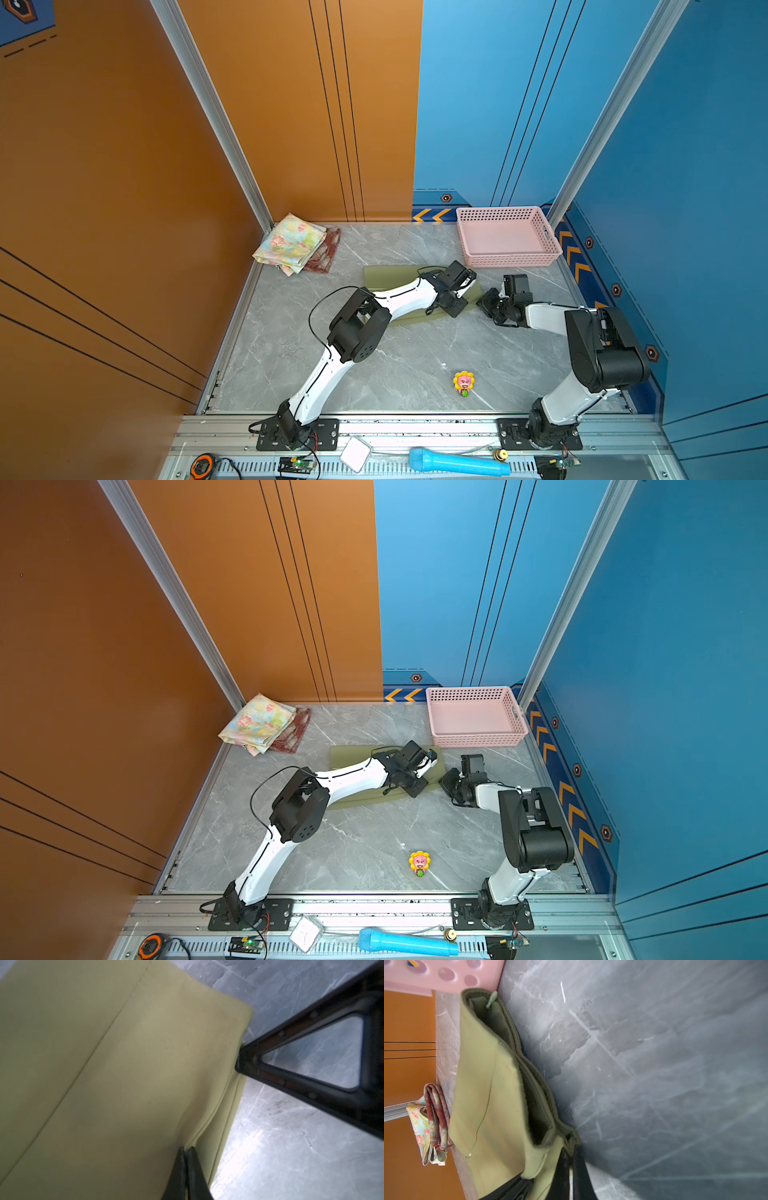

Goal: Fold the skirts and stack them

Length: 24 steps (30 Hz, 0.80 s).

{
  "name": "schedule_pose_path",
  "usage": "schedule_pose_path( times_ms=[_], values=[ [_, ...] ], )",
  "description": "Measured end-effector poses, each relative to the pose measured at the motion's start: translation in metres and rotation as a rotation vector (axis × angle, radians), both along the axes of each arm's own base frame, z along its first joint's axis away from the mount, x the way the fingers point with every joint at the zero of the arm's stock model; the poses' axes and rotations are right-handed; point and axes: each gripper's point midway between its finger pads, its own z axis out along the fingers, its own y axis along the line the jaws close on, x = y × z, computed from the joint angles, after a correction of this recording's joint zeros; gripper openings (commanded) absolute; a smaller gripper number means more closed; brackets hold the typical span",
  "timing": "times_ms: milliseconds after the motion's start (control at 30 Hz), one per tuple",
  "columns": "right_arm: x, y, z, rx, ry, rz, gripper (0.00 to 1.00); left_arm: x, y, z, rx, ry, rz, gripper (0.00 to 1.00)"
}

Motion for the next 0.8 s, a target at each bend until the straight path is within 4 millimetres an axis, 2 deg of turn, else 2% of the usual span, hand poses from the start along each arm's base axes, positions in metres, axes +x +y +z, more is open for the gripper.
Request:
schedule_pose_path(
  times_ms=[400,700,800],
  values=[
    [0.002,-0.006,0.0,0.0,-0.003,-0.016,0.05,-0.006,0.013,0.011,0.005,-0.001,0.001,0.03],
    [0.002,-0.006,0.0,0.0,-0.003,-0.017,0.16,-0.01,0.017,0.015,0.007,0.003,0.001,0.03],
    [0.003,-0.007,0.001,0.0,-0.009,-0.018,0.22,-0.01,0.016,0.019,0.002,0.0,0.004,0.04]
  ],
)
